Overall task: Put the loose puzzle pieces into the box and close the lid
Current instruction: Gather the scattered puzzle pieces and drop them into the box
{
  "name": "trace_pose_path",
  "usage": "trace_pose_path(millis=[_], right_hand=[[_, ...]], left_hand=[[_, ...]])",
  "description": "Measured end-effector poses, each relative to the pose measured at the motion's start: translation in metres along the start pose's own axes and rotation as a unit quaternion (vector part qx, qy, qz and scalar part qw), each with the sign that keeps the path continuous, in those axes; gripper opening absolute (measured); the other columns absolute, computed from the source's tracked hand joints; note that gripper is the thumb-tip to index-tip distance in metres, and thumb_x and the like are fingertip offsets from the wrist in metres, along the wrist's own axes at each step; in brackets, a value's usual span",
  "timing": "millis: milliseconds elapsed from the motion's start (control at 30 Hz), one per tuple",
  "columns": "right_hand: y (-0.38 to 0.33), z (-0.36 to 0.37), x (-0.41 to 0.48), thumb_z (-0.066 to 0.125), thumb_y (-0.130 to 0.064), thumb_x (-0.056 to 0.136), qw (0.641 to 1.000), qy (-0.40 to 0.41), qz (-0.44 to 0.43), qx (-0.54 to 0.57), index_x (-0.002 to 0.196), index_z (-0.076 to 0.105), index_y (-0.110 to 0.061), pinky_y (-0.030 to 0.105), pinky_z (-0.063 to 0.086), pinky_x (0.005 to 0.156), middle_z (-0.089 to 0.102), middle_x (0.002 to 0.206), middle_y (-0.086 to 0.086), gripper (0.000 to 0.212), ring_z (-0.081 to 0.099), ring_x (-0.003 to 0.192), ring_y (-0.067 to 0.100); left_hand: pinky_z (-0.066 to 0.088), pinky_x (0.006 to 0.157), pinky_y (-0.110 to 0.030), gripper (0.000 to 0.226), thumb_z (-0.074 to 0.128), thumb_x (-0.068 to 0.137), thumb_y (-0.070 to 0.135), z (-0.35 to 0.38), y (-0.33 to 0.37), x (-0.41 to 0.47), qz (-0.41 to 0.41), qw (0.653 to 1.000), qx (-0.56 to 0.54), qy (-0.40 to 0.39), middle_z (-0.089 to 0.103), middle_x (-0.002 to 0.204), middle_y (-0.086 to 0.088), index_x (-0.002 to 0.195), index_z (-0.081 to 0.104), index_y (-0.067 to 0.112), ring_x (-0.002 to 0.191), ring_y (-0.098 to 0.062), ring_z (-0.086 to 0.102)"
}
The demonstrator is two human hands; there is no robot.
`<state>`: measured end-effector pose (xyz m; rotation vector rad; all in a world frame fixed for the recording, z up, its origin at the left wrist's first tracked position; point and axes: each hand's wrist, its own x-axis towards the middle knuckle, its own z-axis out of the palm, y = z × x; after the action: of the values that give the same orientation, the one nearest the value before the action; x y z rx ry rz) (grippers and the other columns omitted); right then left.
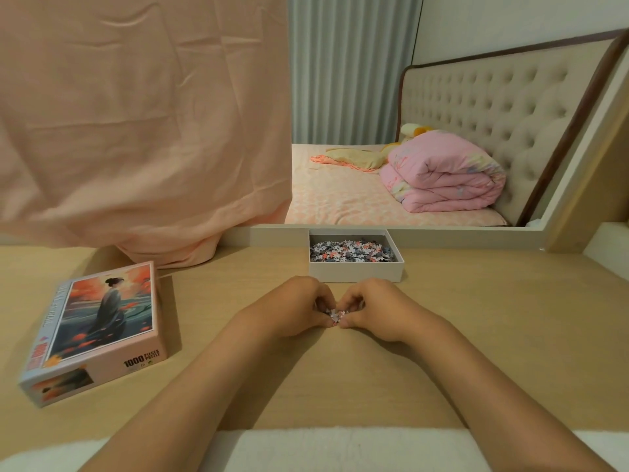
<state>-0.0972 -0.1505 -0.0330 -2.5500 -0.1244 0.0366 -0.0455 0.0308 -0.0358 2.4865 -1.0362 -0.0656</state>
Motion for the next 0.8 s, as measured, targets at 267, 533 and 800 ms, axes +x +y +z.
trace_pose_path(millis=[267,533,800], right_hand=[[0.000,0.002,0.005,0.085,-0.018,0.073,0.999,0.028,0.029,0.031,0.075,0.074,-0.024,0.022,0.052,0.064,0.072,0.070,-0.005,0.013,0.068,0.068,0.009],[-0.003,-0.017,0.011,0.081,-0.002,0.077,0.956,0.072,0.070,0.277,0.083,0.071,-0.003,0.029,0.045,0.050,0.065,0.061,0.011,0.011,0.054,0.049,0.021],[-0.008,-0.066,0.063,0.078,-0.009,0.082,0.965,0.169,0.026,0.201,0.086,0.078,-0.013,0.020,0.047,0.046,0.069,0.065,0.007,0.005,0.059,0.047,0.008]], left_hand=[[0.042,0.063,-0.009,0.018,0.080,0.075,0.020,0.009,0.001,0.003,-0.028,0.997,-0.066,0.030,0.068,0.081,0.008,0.091,0.072,0.019,0.068,0.002,0.057],[0.050,0.064,-0.023,0.012,0.077,0.078,0.004,0.003,0.003,0.021,-0.090,0.941,-0.301,0.126,0.069,0.070,0.001,0.084,0.072,0.013,0.061,-0.006,0.060],[0.057,0.069,-0.034,0.008,0.075,0.083,0.012,-0.039,0.001,0.080,-0.076,0.938,-0.290,0.173,0.072,0.078,-0.002,0.089,0.071,0.015,0.066,-0.013,0.065]])
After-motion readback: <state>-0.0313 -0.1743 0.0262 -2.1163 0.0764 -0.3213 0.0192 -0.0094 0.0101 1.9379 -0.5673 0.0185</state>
